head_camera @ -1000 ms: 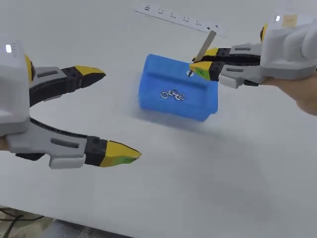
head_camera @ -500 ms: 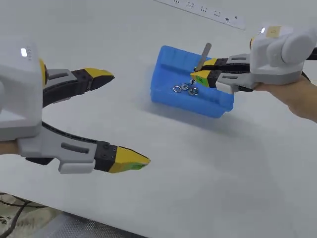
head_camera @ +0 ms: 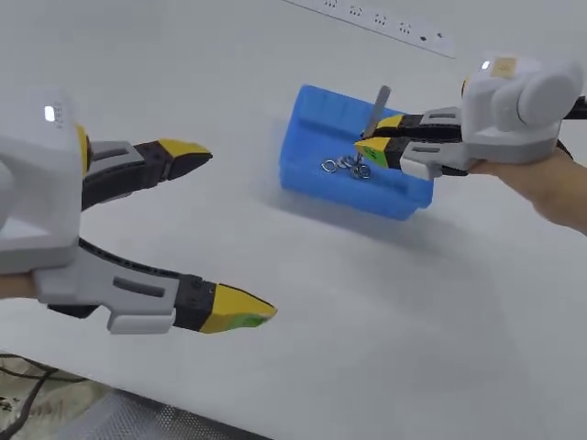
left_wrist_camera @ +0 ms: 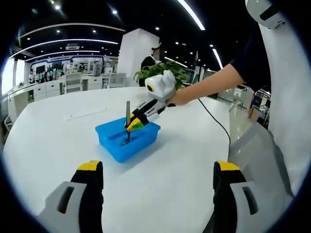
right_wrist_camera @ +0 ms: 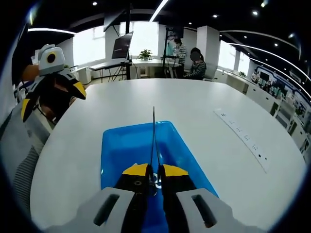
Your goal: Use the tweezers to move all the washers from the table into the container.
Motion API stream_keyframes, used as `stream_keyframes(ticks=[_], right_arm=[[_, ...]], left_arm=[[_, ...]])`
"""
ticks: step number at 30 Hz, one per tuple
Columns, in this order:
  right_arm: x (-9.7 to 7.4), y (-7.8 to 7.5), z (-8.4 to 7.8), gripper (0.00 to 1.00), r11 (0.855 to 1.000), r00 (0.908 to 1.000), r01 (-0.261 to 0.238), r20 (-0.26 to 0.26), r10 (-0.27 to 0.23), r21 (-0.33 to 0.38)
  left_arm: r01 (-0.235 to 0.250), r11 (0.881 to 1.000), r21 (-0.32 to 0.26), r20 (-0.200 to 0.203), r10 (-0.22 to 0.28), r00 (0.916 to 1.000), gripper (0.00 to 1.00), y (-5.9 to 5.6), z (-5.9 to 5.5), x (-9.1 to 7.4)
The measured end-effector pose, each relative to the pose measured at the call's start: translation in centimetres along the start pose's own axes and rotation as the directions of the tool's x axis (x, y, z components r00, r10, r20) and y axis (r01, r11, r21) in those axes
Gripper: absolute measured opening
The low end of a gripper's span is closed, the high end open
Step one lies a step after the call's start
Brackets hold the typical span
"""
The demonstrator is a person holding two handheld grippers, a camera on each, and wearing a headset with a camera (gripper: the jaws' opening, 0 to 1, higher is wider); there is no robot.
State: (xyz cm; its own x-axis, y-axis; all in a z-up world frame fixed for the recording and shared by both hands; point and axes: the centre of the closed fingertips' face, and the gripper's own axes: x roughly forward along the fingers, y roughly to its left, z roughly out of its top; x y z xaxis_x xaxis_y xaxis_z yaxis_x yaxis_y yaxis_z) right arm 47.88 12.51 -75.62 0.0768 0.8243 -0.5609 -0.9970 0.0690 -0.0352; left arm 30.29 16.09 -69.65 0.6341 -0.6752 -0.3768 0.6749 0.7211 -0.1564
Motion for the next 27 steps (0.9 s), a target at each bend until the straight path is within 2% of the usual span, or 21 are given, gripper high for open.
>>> stream_keyframes(ticks=[4,9,14,16,19,20,24,26,27], right_arm=[[-0.3,-0.3,0.5,0.1,1.0,0.9997,0.015,0.021,-0.016,0.027],[-0.7,-0.4,0.9,0.09,0.999,0.9993,0.021,0.031,-0.022,0.028],[-0.8,-0.2,1.6,0.08,1.0,0.9991,0.028,0.031,-0.028,-0.004],[-1.0,0.1,2.0,0.08,1.0,0.9991,0.025,0.036,-0.025,-0.015],[-1.0,0.4,2.6,0.08,0.999,0.9987,0.02,0.047,-0.019,-0.032],[-1.0,0.5,2.7,0.08,0.999,0.9988,0.019,0.046,-0.017,-0.037],[-1.0,0.8,2.8,0.08,0.999,0.9989,0.013,0.045,-0.011,-0.052],[-1.0,0.9,2.8,0.08,0.998,0.999,0.009,0.044,-0.006,-0.061],[-1.0,0.9,2.8,0.08,0.998,0.9991,0.006,0.042,-0.003,-0.064]], left_arm=[[0.005,1.0,-0.004,0.003,-0.005,1.0,0.99,-0.3,0.0,0.1],[0.005,1.0,0.001,-0.002,-0.005,1.0,0.99,-0.4,0.0,0.1],[-0.027,1.0,0.004,0.039,0.027,0.9989,0.98,1.0,1.2,0.5],[-0.028,1.0,0.009,0.053,0.028,0.9982,0.98,1.9,2.0,1.0],[-0.009,1.0,0.0,0.101,0.009,0.9949,0.98,3.3,4.0,2.4],[-0.007,1.0,-0.001,0.104,0.007,0.9945,0.97,3.4,4.2,2.6],[-0.014,0.998,0.067,0.123,0.005,0.9923,0.91,5.4,6.7,4.7],[0.014,0.995,0.097,0.13,-0.027,0.9912,0.87,5.9,8.0,5.9],[0.062,0.993,0.1,0.138,-0.076,0.9876,0.86,5.6,8.8,6.7]])
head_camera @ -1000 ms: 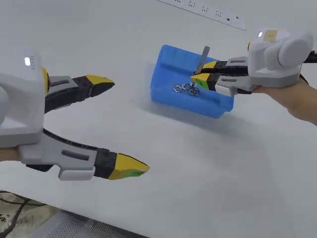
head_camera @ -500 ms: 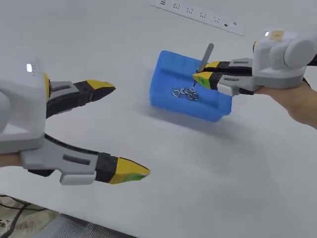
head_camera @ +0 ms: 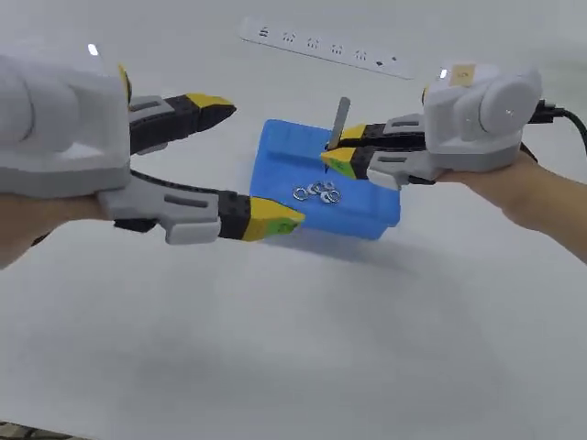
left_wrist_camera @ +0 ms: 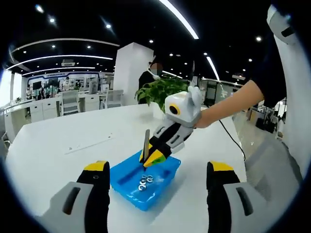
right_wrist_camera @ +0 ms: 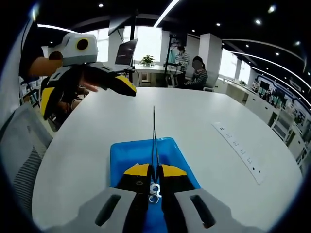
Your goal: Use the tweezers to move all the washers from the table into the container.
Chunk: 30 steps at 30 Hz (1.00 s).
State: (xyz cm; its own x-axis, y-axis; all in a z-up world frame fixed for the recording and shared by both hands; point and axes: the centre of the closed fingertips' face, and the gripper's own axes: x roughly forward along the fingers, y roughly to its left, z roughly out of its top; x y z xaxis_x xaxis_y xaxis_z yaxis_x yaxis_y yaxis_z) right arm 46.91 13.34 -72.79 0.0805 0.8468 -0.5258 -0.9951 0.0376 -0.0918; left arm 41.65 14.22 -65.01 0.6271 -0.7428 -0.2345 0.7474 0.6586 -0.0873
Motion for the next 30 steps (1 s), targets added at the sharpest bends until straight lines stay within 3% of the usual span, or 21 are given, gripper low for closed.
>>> stream_keyframes(ticks=[1,2,3,6,9,11,18,27,30], right_arm=[[0.0,0.1,0.0,0.08,1.0,1.0,-0.003,-0.002,0.003,-0.004],[0.0,0.2,-0.1,0.08,1.0,0.9999,-0.01,-0.008,0.01,-0.013],[0.1,0.4,-0.2,0.08,1.0,0.9998,-0.014,-0.012,0.014,-0.019],[0.1,0.9,-0.4,0.08,0.999,0.9992,-0.031,-0.027,0.03,-0.04],[0.0,1.4,-0.6,0.08,0.996,0.998,-0.049,-0.043,0.046,-0.076],[-0.1,1.6,-0.7,0.08,0.995,0.9974,-0.057,-0.049,0.053,-0.084],[-0.2,1.8,-1.0,0.08,0.993,0.9961,-0.068,-0.061,0.063,-0.093],[0.0,2.4,-0.8,0.08,0.991,0.9951,-0.086,-0.058,0.08,-0.104],[0.0,2.6,-0.7,0.08,0.99,0.9946,-0.09,-0.061,0.084,-0.112]], left_arm=[[0.008,1.0,0.016,0.001,-0.008,1.0,0.84,0.3,0.3,0.6],[0.007,0.997,0.08,-0.015,-0.006,0.9999,0.78,0.9,0.6,1.3],[0.019,0.994,0.105,-0.04,-0.015,0.9991,0.73,1.1,0.5,1.8],[0.092,0.989,0.113,-0.062,-0.085,0.9944,0.64,0.9,0.7,3.5],[0.109,0.982,0.157,-0.12,-0.09,0.9886,0.64,1.5,-0.2,4.8],[0.136,0.977,0.166,-0.139,-0.113,0.9837,0.6,1.3,-0.5,5.3],[0.203,0.963,0.177,-0.192,-0.168,0.9668,0.23,0.5,-1.0,5.4],[0.239,0.948,0.21,-0.189,-0.2,0.9613,0.08,0.2,-0.9,5.1],[0.26,0.925,0.278,-0.199,-0.21,0.9573,0.06,-0.2,-1.0,4.7]])
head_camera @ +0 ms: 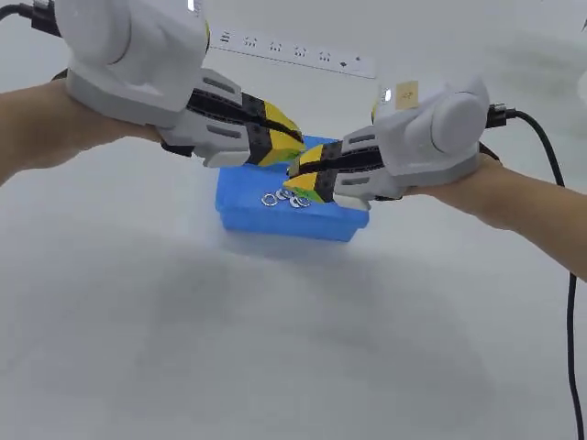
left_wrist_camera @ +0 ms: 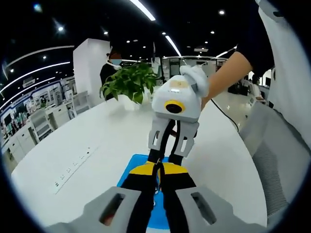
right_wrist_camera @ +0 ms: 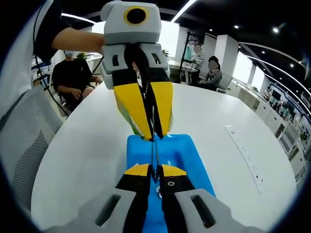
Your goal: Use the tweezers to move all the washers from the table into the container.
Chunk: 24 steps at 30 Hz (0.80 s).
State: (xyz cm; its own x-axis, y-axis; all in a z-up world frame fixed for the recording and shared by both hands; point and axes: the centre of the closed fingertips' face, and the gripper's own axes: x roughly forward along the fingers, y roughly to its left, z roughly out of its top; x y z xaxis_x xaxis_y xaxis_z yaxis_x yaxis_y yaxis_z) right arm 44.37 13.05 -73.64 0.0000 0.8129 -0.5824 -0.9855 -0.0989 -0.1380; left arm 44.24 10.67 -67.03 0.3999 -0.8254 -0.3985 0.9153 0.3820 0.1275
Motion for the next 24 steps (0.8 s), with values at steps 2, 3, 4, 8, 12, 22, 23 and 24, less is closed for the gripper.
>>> stream_keyframes(ticks=[2,3,4,8,12,22,23,24], right_arm=[[-0.1,0.1,0.0,0.08,1.0,1.0,-0.002,-0.004,0.001,-0.014],[-0.1,0.1,0.0,0.08,1.0,1.0,-0.002,-0.005,0.002,-0.016],[-0.2,0.2,0.0,0.08,1.0,1.0,-0.004,-0.004,0.004,-0.021],[-0.4,0.4,0.1,0.08,0.999,1.0,-0.007,-0.006,0.006,-0.042],[-0.7,0.8,0.5,0.08,0.998,0.9999,-0.013,-0.008,0.013,-0.06],[-2.6,2.5,1.7,0.08,0.993,0.9995,-0.027,-0.02,0.024,-0.115],[-2.9,2.7,1.9,0.08,0.993,0.9995,-0.027,-0.019,0.025,-0.115],[-3.1,2.8,2.0,0.08,0.993,0.9995,-0.026,-0.019,0.024,-0.114]], left_arm=[[0.01,0.999,0.053,-0.012,-0.01,0.9999,0.06,-0.2,-0.1,-0.1],[0.012,0.998,0.061,-0.016,-0.011,0.9998,0.05,-0.3,-0.2,-0.2],[0.009,0.997,0.071,-0.019,-0.008,0.9998,0.05,-0.5,-0.1,-0.3],[0.005,0.997,0.078,-0.023,-0.003,0.9997,0.04,-1.1,-0.2,-1.0],[-0.006,0.997,0.072,-0.017,0.008,0.9998,0.04,-1.3,-0.3,-1.8],[0.003,0.998,0.059,0.023,-0.004,0.9997,0.04,-2.8,0.5,-3.3],[0.006,0.998,0.056,0.03,-0.008,0.9995,0.04,-2.9,0.6,-3.5],[0.007,0.998,0.055,0.034,-0.009,0.9994,0.04,-3.0,0.7,-3.6]])
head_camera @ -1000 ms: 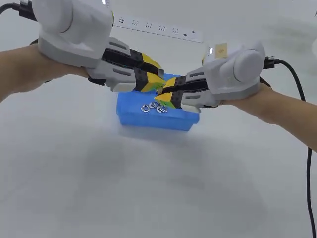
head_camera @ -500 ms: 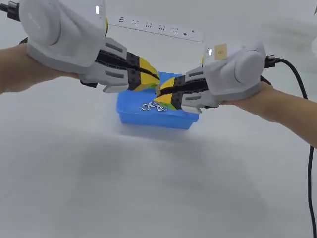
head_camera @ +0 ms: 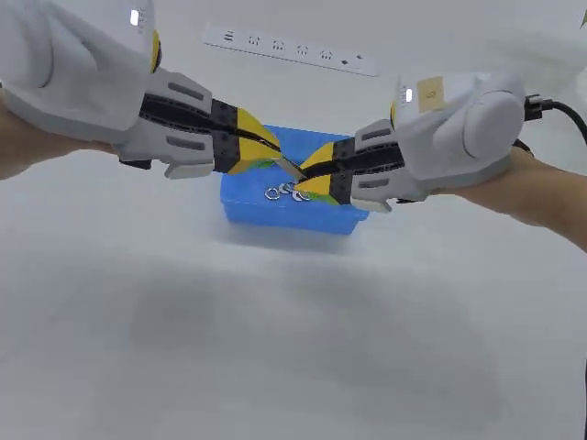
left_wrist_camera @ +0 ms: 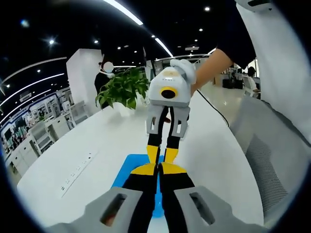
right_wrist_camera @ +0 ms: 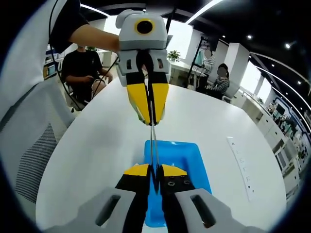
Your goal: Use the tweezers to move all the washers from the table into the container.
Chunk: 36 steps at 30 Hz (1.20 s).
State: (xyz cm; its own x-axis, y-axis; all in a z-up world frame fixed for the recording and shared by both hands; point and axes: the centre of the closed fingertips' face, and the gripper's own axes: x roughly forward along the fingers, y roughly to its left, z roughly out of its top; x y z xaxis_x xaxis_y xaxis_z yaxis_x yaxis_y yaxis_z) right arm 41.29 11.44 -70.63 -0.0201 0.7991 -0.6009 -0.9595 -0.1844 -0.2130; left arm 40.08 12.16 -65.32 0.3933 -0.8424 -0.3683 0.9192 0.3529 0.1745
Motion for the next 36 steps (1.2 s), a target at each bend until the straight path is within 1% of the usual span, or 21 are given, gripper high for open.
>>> stream_keyframes(ticks=[2,5,6,8,9,10,12,13,15,17,20,21,22,23,25,29,32,36], right_arm=[[-0.4,0.3,0.3,0.08,1.0,1.0,-0.002,0.001,0.002,0.005],[-0.6,1.1,0.6,0.08,1.0,0.9999,-0.013,-0.006,0.013,0.012],[-0.7,1.5,0.7,0.08,1.0,0.9998,-0.019,-0.011,0.019,0.002],[-0.8,2.0,0.7,0.08,1.0,0.9994,-0.029,-0.018,0.029,0.005],[-0.8,2.2,0.7,0.08,0.999,0.9992,-0.035,-0.021,0.035,0.003],[-0.9,2.4,0.8,0.08,0.999,0.999,-0.04,-0.021,0.04,0.002],[-1.1,2.7,0.9,0.08,0.999,0.9987,-0.048,-0.019,0.048,0.0],[-1.2,2.8,1.0,0.08,0.999,0.9987,-0.049,-0.016,0.049,0.0],[-1.2,2.9,1.2,0.08,0.999,0.9986,-0.051,-0.011,0.051,-0.004],[-1.1,3.0,1.2,0.07,0.998,0.9984,-0.055,-0.012,0.055,-0.005],[-1.0,3.2,1.0,0.07,0.998,0.9979,-0.061,-0.019,0.061,-0.006],[-1.0,3.3,0.9,0.07,0.998,0.9977,-0.064,-0.023,0.064,-0.008],[-1.0,3.4,0.8,0.07,0.998,0.9976,-0.065,-0.025,0.065,-0.01],[-1.0,3.5,0.8,0.07,0.998,0.9973,-0.068,-0.027,0.068,-0.012],[-1.0,3.7,0.7,0.07,0.997,0.9969,-0.073,-0.03,0.073,-0.015],[-1.0,3.9,0.6,0.07,0.997,0.9969,-0.076,-0.019,0.076,0.002],[-0.9,4.0,0.5,0.07,0.997,0.9968,-0.079,-0.016,0.079,0.004],[-0.6,4.3,0.3,0.07,0.996,0.9961,-0.087,-0.014,0.088,0.013]], left_arm=[[0.006,1.0,0.007,0.023,-0.006,0.9997,0.05,-0.4,0.3,-0.2],[0.013,1.0,-0.001,0.036,-0.013,0.9993,0.05,-1.1,0.5,-0.5],[0.018,1.0,-0.002,0.038,-0.018,0.9991,0.05,-1.4,0.5,-0.6],[0.029,1.0,0.002,0.032,-0.029,0.9991,0.05,-1.9,0.4,-0.7],[0.035,0.999,0.005,0.023,-0.036,0.9991,0.05,-2.1,0.2,-0.7],[0.049,0.999,0.021,-0.001,-0.049,0.9988,0.05,-2.5,-0.2,-0.9],[0.055,0.998,0.026,-0.026,-0.054,0.9982,0.05,-2.7,-0.7,-1.1],[0.054,0.998,0.023,-0.025,-0.053,0.9983,0.05,-2.8,-0.7,-1.2],[0.052,0.999,0.015,-0.021,-0.052,0.9984,0.05,-3.1,-0.4,-1.1],[0.054,0.999,0.011,-0.021,-0.053,0.9984,0.05,-3.2,-0.4,-1.1],[0.057,0.998,0.009,-0.036,-0.056,0.9978,0.05,-3.3,-0.8,-1.0],[0.059,0.998,0.007,-0.047,-0.058,0.9972,0.05,-3.4,-1.1,-0.9],[0.061,0.998,0.02,-0.074,-0.059,0.9955,0.05,-3.5,-1.5,-0.9],[0.07,0.996,0.056,-0.104,-0.064,0.9925,0.05,-3.6,-1.9,-0.8],[0.072,0.996,0.052,-0.104,-0.066,0.9924,0.05,-3.8,-2.0,-0.7],[0.079,0.996,0.05,-0.137,-0.072,0.9879,0.06,-3.8,-3.0,-0.5],[0.091,0.995,0.043,-0.146,-0.084,0.9857,0.07,-4.0,-3.3,-0.4],[0.107,0.993,0.058,-0.186,-0.094,0.9781,0.07,-4.3,-4.3,-0.1]])
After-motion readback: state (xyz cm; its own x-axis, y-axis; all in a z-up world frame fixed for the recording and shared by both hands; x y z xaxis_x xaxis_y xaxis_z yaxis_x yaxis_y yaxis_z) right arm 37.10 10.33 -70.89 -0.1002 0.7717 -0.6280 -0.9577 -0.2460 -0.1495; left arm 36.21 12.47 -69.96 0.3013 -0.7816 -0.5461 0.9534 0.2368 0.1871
